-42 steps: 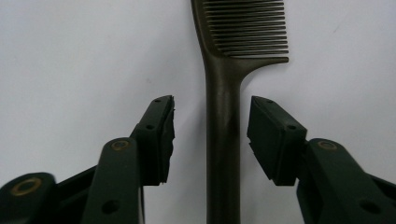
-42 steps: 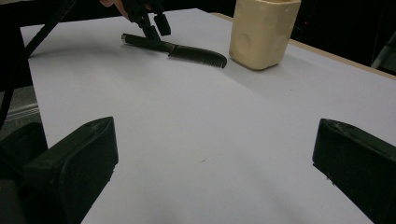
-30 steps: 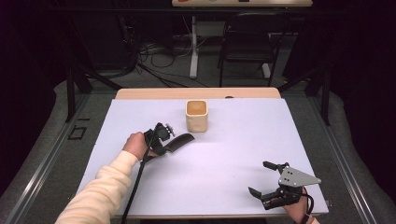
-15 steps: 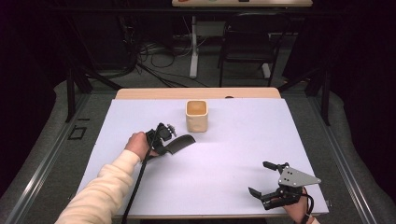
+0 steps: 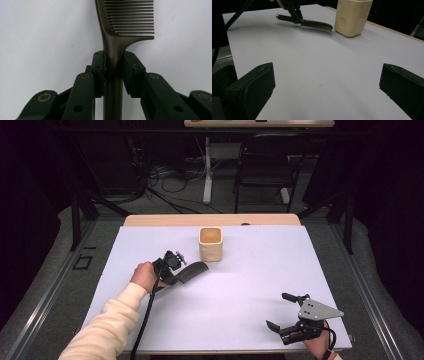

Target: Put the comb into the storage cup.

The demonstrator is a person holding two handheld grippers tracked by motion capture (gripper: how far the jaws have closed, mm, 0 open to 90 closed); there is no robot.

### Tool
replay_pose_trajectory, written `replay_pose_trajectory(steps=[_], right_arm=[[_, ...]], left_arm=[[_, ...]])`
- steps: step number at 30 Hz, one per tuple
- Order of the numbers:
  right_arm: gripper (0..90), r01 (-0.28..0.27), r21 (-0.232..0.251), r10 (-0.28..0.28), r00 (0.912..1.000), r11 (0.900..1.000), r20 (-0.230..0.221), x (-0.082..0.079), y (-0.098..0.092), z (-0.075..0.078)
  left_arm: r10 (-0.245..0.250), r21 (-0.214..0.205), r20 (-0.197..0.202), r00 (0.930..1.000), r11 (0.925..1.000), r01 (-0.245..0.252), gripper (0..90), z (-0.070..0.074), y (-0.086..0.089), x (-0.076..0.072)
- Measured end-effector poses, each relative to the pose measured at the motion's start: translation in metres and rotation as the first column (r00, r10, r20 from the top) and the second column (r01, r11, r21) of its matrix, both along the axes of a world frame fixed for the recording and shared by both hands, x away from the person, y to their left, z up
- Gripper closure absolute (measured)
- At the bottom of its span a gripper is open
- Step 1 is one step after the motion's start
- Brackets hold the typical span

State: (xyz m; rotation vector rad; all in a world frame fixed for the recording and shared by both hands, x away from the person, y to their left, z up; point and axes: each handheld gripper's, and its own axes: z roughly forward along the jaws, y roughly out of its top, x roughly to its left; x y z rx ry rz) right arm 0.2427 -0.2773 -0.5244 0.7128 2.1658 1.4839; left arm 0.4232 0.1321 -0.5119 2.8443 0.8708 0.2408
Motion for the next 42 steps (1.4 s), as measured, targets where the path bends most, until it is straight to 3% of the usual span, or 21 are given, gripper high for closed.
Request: replay_pose_trajectory(steps=[6, 22, 28, 42], right_arm=[[0.0, -0.001, 0.001, 0.001, 1.0, 1.0, 0.0, 0.0, 0.0, 0.0], [0.0, 0.002, 0.004, -0.002, 1.0, 1.0, 0.0, 0.0, 0.0, 0.0], [0.0, 0.006, 0.005, -0.006, 1.0, 1.0, -0.004, 0.0, 0.0, 0.0], [0.0, 0.007, 0.007, -0.007, 1.0, 1.0, -0.006, 0.0, 0.0, 0.0]], left_arm=[[-0.001, -0.013, 0.003, 1.0, 0.9999, 0.001, 72.3, -0.001, 0.0, -0.004], [0.021, -0.094, 0.06, 0.998, 0.9954, -0.015, 72.3, 0.007, 0.006, -0.017], [0.04, -0.133, 0.08, 0.996, 0.9907, -0.029, 72.3, 0.008, 0.01, -0.021], [0.085, -0.245, 0.118, 0.9894, 0.968, -0.054, 72.3, 0.004, 0.017, -0.028]])
